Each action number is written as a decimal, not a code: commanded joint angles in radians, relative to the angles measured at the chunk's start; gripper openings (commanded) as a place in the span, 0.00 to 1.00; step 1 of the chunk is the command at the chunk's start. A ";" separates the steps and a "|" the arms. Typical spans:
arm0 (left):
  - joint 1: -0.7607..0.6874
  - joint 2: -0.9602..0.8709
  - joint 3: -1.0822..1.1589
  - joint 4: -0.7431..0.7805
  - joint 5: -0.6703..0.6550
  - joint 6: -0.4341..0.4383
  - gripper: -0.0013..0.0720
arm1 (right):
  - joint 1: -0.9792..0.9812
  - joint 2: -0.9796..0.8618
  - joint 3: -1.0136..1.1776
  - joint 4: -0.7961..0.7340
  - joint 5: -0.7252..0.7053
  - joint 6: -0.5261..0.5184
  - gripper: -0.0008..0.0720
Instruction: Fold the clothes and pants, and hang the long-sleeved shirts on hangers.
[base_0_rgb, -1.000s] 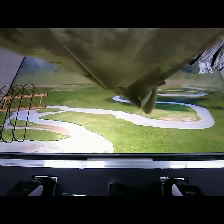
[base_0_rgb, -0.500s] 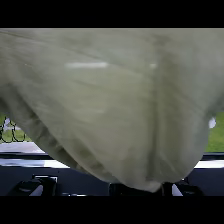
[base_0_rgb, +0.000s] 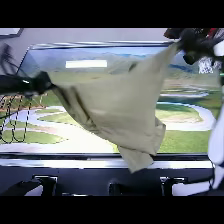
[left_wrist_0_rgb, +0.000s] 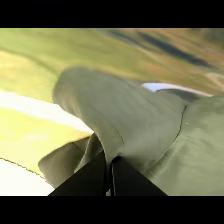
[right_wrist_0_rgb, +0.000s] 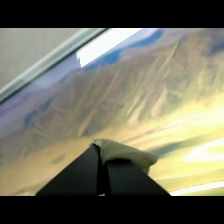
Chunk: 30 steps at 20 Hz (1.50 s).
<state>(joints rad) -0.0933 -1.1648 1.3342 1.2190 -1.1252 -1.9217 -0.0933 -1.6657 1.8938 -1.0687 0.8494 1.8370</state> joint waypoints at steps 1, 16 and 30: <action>-0.015 -0.161 -0.089 -0.035 0.006 0.014 0.04 | 0.062 -0.222 0.001 0.095 0.086 -0.058 0.10; -0.014 -0.223 -0.089 -0.068 -0.032 0.041 0.04 | -0.279 0.416 -0.404 -0.062 0.793 -0.322 0.91; -0.014 -0.223 -0.089 -0.067 -0.030 0.040 0.04 | -0.276 0.753 -1.471 0.117 0.502 -0.516 0.92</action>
<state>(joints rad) -0.1070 -1.3872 1.2457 1.1515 -1.1557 -1.8812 -0.3687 -0.9138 0.5190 -1.0264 1.4361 1.3857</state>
